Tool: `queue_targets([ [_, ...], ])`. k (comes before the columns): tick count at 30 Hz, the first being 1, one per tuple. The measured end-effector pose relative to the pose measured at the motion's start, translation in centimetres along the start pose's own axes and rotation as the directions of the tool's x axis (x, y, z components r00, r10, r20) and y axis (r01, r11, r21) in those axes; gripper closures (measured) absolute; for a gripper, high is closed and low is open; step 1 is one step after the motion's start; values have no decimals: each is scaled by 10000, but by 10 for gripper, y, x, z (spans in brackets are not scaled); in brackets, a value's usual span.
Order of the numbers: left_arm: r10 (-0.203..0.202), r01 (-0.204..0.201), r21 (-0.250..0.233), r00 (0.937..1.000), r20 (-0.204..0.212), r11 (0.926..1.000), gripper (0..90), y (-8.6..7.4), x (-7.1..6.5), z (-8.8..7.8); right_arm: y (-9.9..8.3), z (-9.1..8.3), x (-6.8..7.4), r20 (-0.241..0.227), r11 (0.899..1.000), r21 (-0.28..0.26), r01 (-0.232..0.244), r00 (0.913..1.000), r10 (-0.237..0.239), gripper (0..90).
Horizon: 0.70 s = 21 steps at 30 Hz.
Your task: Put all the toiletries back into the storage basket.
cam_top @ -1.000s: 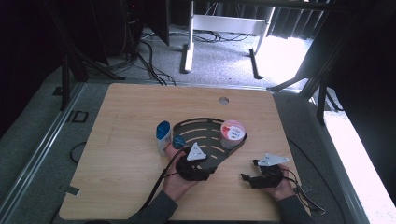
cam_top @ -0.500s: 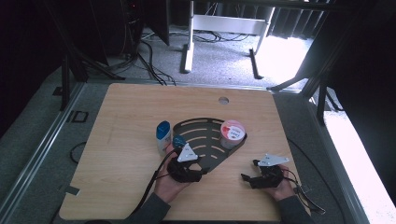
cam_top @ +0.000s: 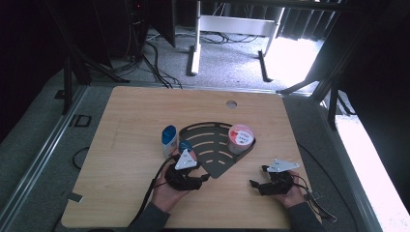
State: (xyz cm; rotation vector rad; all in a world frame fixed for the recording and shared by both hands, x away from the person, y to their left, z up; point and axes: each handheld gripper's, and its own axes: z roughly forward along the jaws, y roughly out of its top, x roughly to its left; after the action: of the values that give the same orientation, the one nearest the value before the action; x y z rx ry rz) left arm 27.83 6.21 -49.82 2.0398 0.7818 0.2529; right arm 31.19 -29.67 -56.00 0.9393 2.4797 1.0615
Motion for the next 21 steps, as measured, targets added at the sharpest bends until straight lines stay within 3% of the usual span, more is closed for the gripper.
queue_targets([
  [21,38,-39,-47,9999,-102,10000,455,-1,5,-7,0,0,0,-5,10000,0,4,10000,-4,182],
])
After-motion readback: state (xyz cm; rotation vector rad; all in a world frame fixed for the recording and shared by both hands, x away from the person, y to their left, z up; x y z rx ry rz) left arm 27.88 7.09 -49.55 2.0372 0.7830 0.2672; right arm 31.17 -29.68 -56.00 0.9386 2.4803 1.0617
